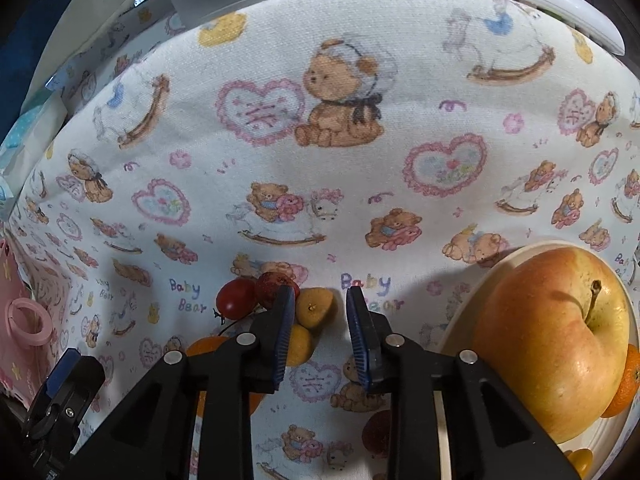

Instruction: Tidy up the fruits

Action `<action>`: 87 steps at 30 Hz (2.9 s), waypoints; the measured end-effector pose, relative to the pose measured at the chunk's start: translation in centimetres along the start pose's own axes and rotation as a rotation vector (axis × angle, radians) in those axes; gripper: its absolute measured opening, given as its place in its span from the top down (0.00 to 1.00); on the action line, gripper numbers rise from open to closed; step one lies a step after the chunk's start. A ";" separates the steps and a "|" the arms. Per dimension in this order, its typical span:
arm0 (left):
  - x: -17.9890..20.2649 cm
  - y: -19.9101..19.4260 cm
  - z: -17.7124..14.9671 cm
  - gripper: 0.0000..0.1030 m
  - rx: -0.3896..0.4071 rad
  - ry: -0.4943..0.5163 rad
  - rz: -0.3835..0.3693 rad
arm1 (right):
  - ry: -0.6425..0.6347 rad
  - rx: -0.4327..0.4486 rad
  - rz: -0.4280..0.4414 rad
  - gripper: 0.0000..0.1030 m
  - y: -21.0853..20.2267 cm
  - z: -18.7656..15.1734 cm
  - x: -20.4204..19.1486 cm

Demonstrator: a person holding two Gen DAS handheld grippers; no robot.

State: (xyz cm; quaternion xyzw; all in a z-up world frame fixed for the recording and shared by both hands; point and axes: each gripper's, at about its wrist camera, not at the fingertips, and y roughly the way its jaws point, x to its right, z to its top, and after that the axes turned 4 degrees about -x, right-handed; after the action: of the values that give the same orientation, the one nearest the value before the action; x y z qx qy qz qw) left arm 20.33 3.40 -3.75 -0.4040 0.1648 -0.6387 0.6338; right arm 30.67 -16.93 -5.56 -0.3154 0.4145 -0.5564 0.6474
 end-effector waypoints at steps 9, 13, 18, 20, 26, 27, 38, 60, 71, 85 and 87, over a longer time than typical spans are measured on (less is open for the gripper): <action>0.3 -0.2 -0.1 0.01 0.008 0.010 -0.001 | -0.048 0.053 -0.001 0.80 -3.6 -2.2 0.5; 0.8 -0.8 -0.2 0.01 0.033 0.034 -0.001 | -0.124 0.097 0.006 0.80 -6.3 -4.8 -0.3; 2.1 -2.0 -0.5 0.01 0.098 0.101 0.008 | -0.209 0.186 0.002 0.80 -9.3 -7.5 -0.9; 2.8 -2.5 -0.6 0.01 0.117 0.135 -0.001 | -0.213 0.211 0.036 0.80 -10.5 -8.2 -0.5; 5.4 -3.3 -1.2 0.01 0.166 0.285 -0.042 | -0.210 0.286 0.083 0.81 -13.5 -8.9 1.7; 5.8 -3.3 -1.4 0.02 0.162 0.304 -0.056 | -0.207 0.280 0.089 0.81 -13.4 -8.9 2.0; 8.7 -2.6 -3.2 0.15 -0.014 0.465 -0.236 | -0.143 0.244 0.158 0.81 -13.0 -9.1 4.3; 13.6 -0.8 -9.5 0.75 -0.354 0.694 -0.338 | -0.092 0.269 0.075 0.81 -14.1 -9.8 7.9; 12.7 -2.2 -7.4 0.78 -0.197 0.656 -0.263 | -0.115 0.199 0.090 0.81 -12.6 -9.6 7.1; 5.9 -2.0 -1.0 0.78 -0.035 0.368 -0.155 | -0.163 0.089 0.083 0.54 -8.5 -5.3 0.9; 4.8 -1.7 -0.6 0.78 -0.019 0.323 -0.130 | -0.147 0.080 0.059 0.54 -7.4 -4.4 0.4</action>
State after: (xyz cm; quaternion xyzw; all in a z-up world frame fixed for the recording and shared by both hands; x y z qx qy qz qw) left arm 19.42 -1.07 -1.40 -0.3120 0.2439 -0.7333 0.5526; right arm 23.41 -18.40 -1.24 -0.3170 0.3524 -0.5283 0.7045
